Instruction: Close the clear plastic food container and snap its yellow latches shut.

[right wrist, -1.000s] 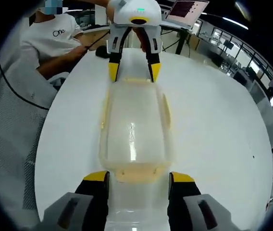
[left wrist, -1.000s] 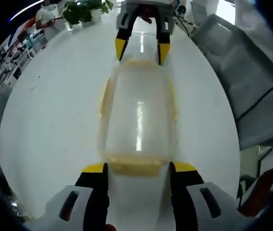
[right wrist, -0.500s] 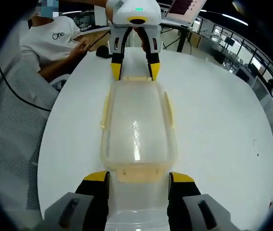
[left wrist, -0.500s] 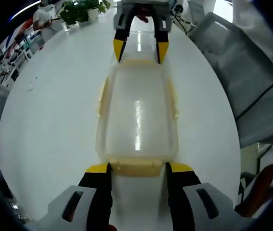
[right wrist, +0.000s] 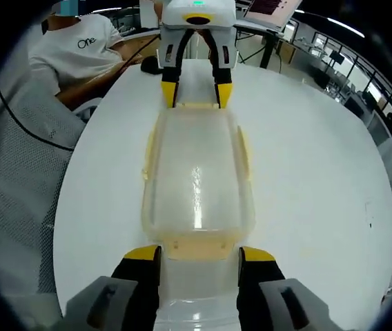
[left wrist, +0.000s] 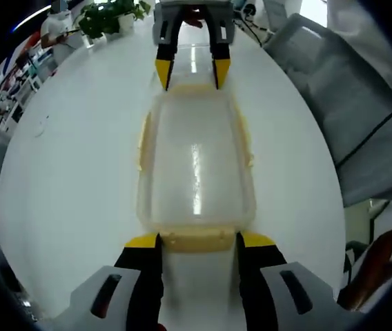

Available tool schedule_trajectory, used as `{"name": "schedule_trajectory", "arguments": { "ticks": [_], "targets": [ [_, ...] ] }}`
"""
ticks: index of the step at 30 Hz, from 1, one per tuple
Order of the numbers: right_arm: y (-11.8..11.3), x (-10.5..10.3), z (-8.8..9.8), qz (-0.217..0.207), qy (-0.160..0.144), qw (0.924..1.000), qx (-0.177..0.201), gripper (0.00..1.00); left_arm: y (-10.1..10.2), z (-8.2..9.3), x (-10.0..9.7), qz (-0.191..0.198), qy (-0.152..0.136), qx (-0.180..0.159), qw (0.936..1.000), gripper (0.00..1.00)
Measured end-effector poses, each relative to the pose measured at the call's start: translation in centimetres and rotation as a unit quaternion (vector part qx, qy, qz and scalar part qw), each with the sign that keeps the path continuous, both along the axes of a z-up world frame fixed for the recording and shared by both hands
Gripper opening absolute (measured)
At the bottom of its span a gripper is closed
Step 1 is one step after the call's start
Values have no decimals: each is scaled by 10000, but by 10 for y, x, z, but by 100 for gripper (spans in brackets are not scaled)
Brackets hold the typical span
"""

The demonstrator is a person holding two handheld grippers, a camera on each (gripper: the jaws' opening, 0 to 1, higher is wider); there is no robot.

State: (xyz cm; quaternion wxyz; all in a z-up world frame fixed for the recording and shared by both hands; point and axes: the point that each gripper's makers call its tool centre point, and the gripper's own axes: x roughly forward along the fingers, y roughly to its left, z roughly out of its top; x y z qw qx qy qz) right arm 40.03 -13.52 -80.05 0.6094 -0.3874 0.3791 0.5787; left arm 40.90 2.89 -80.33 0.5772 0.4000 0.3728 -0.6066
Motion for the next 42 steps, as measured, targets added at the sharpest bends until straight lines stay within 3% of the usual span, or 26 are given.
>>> {"name": "schedule_trajectory", "arguments": {
  "ticks": [12, 22, 42],
  "targets": [
    [-1, -4, -7, 401, -22, 9989, -230, 39, -3, -1, -2, -35, -1, 8, 10000, 41],
    [1, -2, -6, 293, 144, 9993, -192, 37, -1, 0, 0, 11, 3, -36, 10000, 39],
    [6, -1, -7, 152, 64, 9995, -267, 37, 2, 0, 2, 169, -94, 134, 9997, 37]
  ]
}}
